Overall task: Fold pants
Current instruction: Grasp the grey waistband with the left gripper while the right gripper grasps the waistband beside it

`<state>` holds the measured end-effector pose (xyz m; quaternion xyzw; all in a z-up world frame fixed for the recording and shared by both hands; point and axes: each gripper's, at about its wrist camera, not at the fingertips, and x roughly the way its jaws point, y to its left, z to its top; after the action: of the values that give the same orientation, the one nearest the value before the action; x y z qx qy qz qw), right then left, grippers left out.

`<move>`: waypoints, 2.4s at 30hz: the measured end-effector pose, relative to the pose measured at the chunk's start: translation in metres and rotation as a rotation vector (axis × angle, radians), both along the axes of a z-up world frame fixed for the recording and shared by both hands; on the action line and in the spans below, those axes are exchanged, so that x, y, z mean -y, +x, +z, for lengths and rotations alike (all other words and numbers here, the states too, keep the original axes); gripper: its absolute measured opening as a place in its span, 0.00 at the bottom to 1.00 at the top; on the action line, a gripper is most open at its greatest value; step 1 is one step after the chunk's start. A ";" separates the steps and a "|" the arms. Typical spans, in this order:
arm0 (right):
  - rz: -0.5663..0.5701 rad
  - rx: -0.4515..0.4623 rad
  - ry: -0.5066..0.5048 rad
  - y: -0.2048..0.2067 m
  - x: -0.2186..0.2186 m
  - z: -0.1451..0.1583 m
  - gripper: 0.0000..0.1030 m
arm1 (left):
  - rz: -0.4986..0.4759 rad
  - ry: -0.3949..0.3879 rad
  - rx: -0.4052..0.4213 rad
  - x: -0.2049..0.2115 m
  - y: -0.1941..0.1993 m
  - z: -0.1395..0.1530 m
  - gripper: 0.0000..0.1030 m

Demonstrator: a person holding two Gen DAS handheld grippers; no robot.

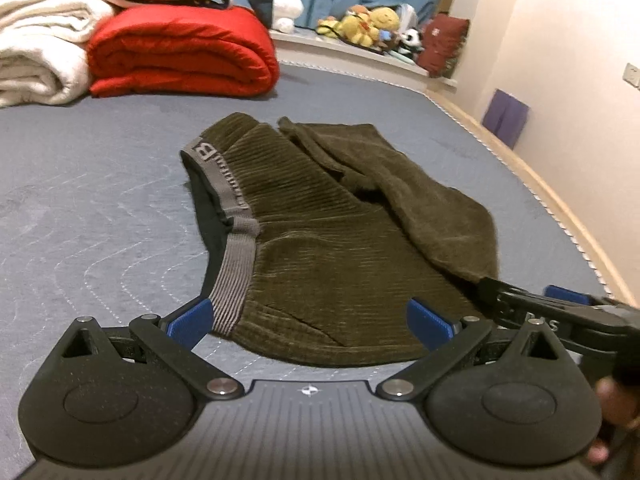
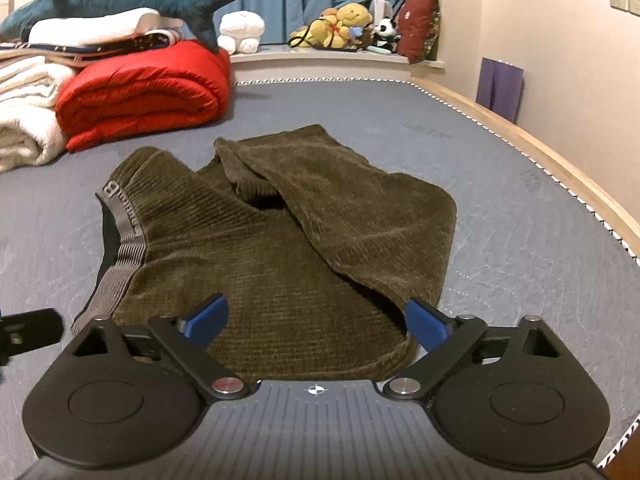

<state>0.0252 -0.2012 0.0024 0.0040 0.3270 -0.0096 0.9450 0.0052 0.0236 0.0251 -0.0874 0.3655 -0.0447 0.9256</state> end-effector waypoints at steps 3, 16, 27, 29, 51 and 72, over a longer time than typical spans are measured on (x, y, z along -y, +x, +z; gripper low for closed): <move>-0.020 0.017 0.029 0.003 0.002 0.003 0.88 | -0.030 -0.071 0.010 -0.025 0.016 0.025 0.99; 0.343 -0.049 0.044 0.022 -0.052 -0.023 0.51 | 0.084 -0.284 -0.114 -0.126 0.097 -0.047 0.22; 0.647 -0.152 -0.140 0.032 -0.122 -0.073 0.64 | 0.143 -0.283 -0.191 -0.119 0.155 -0.116 0.54; 0.680 -0.159 -0.176 0.029 -0.129 -0.080 0.66 | 0.142 -0.309 -0.215 -0.121 0.164 -0.125 0.55; 0.832 -0.030 -0.347 0.004 -0.179 -0.063 0.09 | -0.034 -0.184 -0.064 -0.123 0.125 -0.087 0.16; 1.257 0.131 -0.252 -0.172 -0.306 -0.043 0.13 | 0.273 0.038 -0.285 -0.280 -0.032 -0.047 0.14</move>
<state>-0.1465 0.1052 -0.0405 -0.2988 0.2049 0.5076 0.7817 -0.0271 0.3039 -0.0223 -0.1240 0.4785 0.1011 0.8634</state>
